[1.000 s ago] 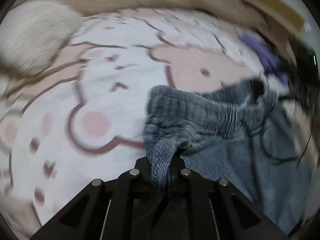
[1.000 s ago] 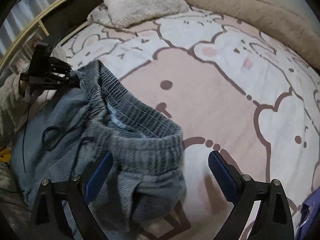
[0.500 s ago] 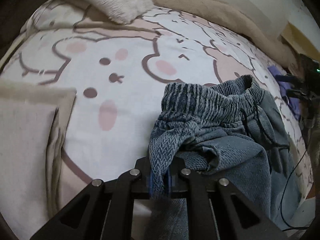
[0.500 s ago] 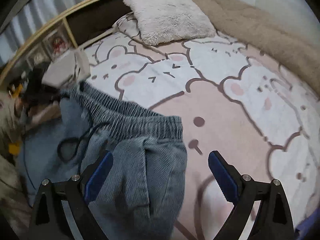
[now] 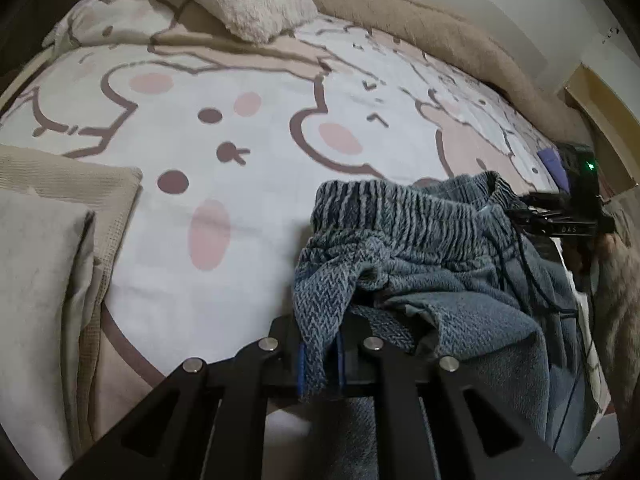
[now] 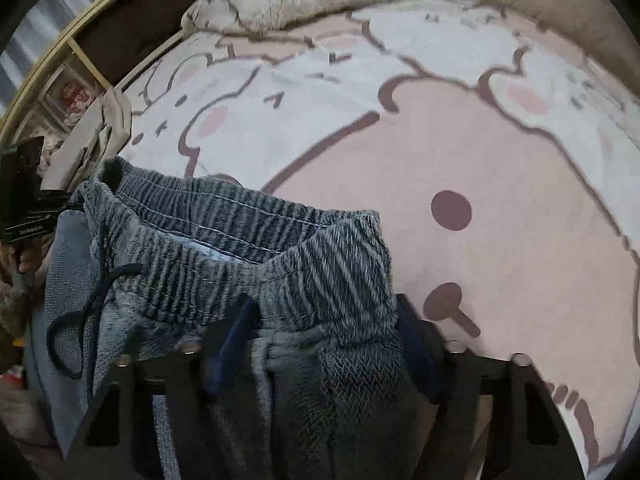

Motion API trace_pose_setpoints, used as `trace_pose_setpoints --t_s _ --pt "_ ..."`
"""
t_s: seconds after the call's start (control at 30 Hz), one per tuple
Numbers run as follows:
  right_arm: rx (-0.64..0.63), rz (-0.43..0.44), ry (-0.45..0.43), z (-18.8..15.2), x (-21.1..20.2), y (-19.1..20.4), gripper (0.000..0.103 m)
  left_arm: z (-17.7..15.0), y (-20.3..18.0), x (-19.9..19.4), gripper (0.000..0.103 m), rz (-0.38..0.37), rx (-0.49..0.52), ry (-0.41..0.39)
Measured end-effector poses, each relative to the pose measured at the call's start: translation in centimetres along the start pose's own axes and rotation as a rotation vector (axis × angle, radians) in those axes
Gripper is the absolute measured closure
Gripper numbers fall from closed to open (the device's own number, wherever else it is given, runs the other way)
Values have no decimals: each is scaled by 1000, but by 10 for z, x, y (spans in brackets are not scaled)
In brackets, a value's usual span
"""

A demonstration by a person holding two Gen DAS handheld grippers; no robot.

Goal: Fold clothes
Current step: 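Grasp the waistband corners with both tools, then lift the shorts by the waistband with both tools and shake them out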

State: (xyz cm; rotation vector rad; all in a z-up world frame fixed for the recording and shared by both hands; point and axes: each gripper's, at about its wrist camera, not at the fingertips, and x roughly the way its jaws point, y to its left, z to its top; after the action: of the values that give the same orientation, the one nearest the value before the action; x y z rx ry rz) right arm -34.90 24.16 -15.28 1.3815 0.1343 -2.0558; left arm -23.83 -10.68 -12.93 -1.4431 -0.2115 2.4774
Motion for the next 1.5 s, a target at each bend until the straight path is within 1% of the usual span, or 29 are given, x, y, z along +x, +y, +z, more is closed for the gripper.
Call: trace_pose_setpoints --t_s 0.03,0.07,0.1,0.2,0.27,0.33,0.43,0.5,0.6,0.67,0.7,0.83,0.9,1.0,1.07,1.13,1.2,1.23,1.3,1.33,1.4,1.43,1.5 --pt "50 -4 -28 -4 -8 -1 65 -1 -3 -7 93 5 0 -24" --pt "82 -3 -48 -8 -14 -1 77 -1 -7 -16 93 7 0 -51" --pt "112 -9 -82 -13 -26 2 86 -1 -11 -24 93 10 -1 -77" --pt "190 -24 -202 -29 -69 21 88 -3 -35 -65 93 23 23 -174" --pt "219 -23 -297 -39 -106 43 88 -6 -54 -102 93 47 47 -262" --pt "236 -22 -415 -52 -155 71 89 -10 -72 -141 93 60 56 -351" --pt "205 -62 -567 -69 -223 118 89 -25 -95 -213 93 76 55 -536" --pt "167 -111 -710 -91 -278 159 89 -41 -112 -262 93 75 48 -670" --pt "83 -254 -941 -136 -353 223 89 -71 -137 -335 93 43 56 -860" --pt "18 -365 -1078 -164 -393 265 89 -93 -154 -379 93 23 81 -972" --pt "-11 -421 -1125 -176 -407 284 89 -105 -165 -404 93 22 102 -1034" --pt "-133 -633 -1289 -221 -461 360 89 -146 -192 -478 93 46 167 -1228" --pt "-177 -722 -1342 -235 -479 390 89 -166 -203 -515 93 70 193 -1321" --pt "-241 -855 -1415 -255 -504 433 89 -192 -211 -554 93 108 222 -1420" --pt "-285 -944 -1463 -269 -521 462 89 -206 -217 -577 93 147 242 -1478" --pt "-305 -988 -1478 -272 -531 477 89 -213 -220 -592 93 190 263 -1509" --pt "-310 -1013 -1472 -268 -542 487 89 -212 -224 -601 93 241 283 -1514" --pt "-310 -1014 -1455 -261 -545 487 89 -209 -225 -602 93 266 291 -1504" --pt "-309 -1020 -1411 -246 -548 483 89 -193 -226 -593 93 314 305 -1460" --pt "-309 -1027 -1385 -238 -547 480 89 -182 -225 -584 92 335 310 -1430" --pt "-308 -1049 -1300 -212 -533 460 89 -154 -221 -550 91 365 312 -1349" --pt "-306 -1058 -1262 -202 -526 449 89 -139 -217 -527 91 374 309 -1299" --pt "-291 -1061 -1157 -176 -498 414 89 -109 -207 -472 91 378 296 -1182"
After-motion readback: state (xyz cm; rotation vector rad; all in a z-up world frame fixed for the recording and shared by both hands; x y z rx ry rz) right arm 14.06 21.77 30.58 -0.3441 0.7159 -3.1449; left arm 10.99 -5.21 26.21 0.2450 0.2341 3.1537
